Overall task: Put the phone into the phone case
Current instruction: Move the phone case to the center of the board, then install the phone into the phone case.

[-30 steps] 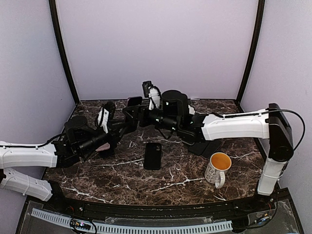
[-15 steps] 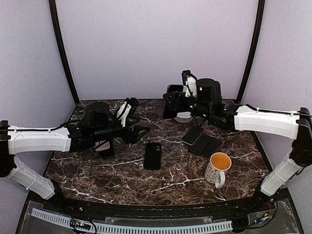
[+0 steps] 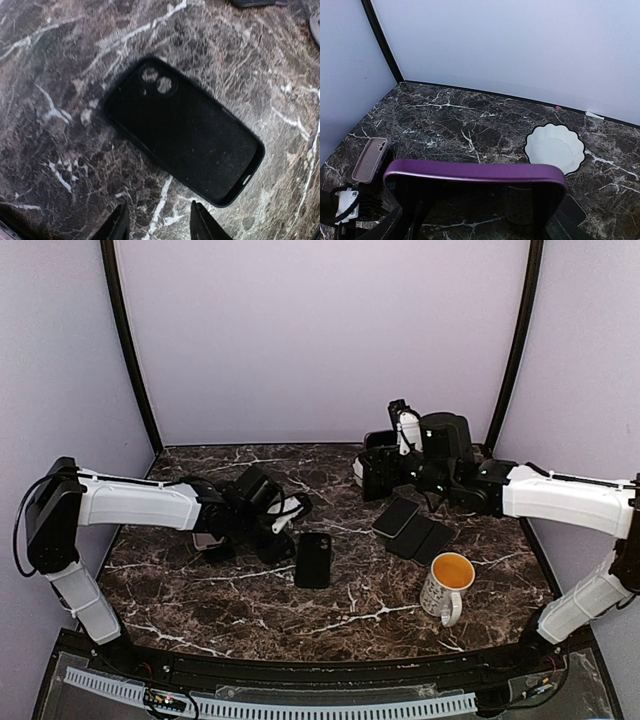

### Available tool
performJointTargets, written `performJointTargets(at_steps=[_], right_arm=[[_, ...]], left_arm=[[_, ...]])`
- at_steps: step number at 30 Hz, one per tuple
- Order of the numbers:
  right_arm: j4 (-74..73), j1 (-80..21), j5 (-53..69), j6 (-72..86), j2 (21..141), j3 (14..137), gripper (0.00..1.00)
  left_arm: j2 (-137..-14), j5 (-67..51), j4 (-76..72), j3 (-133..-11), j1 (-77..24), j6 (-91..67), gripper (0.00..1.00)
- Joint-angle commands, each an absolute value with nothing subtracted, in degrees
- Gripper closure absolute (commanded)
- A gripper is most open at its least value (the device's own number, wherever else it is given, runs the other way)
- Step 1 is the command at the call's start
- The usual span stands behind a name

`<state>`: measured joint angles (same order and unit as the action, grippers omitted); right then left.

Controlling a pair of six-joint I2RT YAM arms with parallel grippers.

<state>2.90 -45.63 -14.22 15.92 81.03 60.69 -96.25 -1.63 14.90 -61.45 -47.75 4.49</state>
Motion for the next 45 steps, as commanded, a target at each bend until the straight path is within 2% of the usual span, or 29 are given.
performJointTargets(at_steps=[1,11,20,28,31,32,35,38,42,45], right_arm=[[6.64,-45.27,-13.72,14.75,78.86,60.69,1.0],[6.15,-45.29,-14.58,14.35,76.26,58.6,1.0],[5.14,-45.27,-15.57,13.79,74.41,58.03,1.0],[2.07,-45.24,-19.07,12.21,72.19,58.88,0.99],[1.14,-45.29,-19.57,12.05,71.34,59.43,0.97],[0.88,-45.29,-19.53,12.04,71.22,59.69,1.0],[0.25,-45.27,-18.9,12.25,71.4,60.62,1.0],[0.18,-45.31,-16.68,13.6,72.91,61.93,1.0],[1.73,-46.63,-13.58,15.73,75.15,62.87,1.0],[2.77,-49.28,-14.64,17.24,77.44,63.6,1.0]], left_arm=[[-99.26,-1.59,22.01,-63.01,-47.54,4.23,0.57],[-105.82,-6.4,20.51,-63.84,-48.78,3.54,0.6],[-107.94,-15.31,16.68,-66.79,-50.14,2.9,0.59],[-112.39,-20.32,14.98,-74.95,-50.13,2.68,0.59],[-112.27,-22.19,15.46,-77.15,-50.09,2.17,0.59],[-111.3,-22.48,15.6,-77.2,-49.83,1.95,0.59],[-107.61,-23.78,14.98,-76.14,-48.49,0.66,0.59],[-102.64,-19.86,14.49,-74.9,-44.17,-5.84,0.54],[-99.27,-12.03,19.59,-74.3,-36.38,-11.38,0.39],[-96.18,-8.98,19.89,-71.56,-32.24,-13.33,0.32]])
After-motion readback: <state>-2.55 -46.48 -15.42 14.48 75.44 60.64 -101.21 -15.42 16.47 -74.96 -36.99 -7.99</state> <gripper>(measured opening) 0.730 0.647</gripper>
